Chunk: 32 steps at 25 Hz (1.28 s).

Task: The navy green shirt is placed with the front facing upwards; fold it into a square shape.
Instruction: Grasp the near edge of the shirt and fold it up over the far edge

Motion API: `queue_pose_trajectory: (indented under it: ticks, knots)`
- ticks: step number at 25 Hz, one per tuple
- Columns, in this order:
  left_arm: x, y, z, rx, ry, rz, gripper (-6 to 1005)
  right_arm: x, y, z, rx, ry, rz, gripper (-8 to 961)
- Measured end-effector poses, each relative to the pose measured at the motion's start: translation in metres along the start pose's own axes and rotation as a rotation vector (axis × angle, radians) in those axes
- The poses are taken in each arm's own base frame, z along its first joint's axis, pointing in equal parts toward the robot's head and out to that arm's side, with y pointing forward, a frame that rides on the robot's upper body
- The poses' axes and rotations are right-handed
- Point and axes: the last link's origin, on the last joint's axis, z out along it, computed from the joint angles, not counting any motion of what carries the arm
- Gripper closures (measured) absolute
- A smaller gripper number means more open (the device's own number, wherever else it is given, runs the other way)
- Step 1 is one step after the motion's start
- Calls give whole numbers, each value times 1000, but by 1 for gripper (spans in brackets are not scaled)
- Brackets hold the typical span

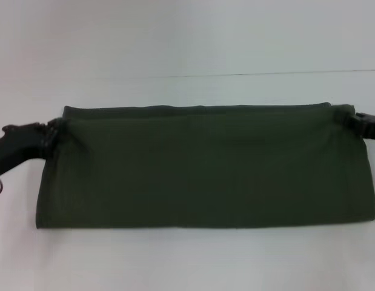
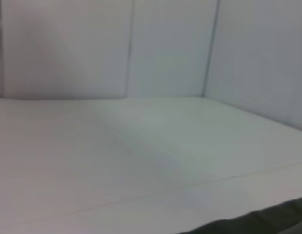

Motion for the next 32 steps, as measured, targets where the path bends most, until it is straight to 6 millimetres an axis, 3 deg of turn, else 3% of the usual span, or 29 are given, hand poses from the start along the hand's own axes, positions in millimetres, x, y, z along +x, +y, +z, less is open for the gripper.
queue_pose_trajectory:
  ticks: [6, 10, 18, 32]
  knots:
    - [12, -5, 33, 78, -48, 9, 957, -8, 1, 33, 71, 33, -9, 894]
    - [23, -5, 51, 109, -65, 29, 957, -15, 1, 44, 107, 30, -26, 894]
    - [41, -4, 78, 172, -84, 75, 957, -25, -2, 55, 160, 14, -25, 893]
    - [48, 5, 108, 246, -155, 134, 929, -22, 3, 77, 231, 65, -73, 895]
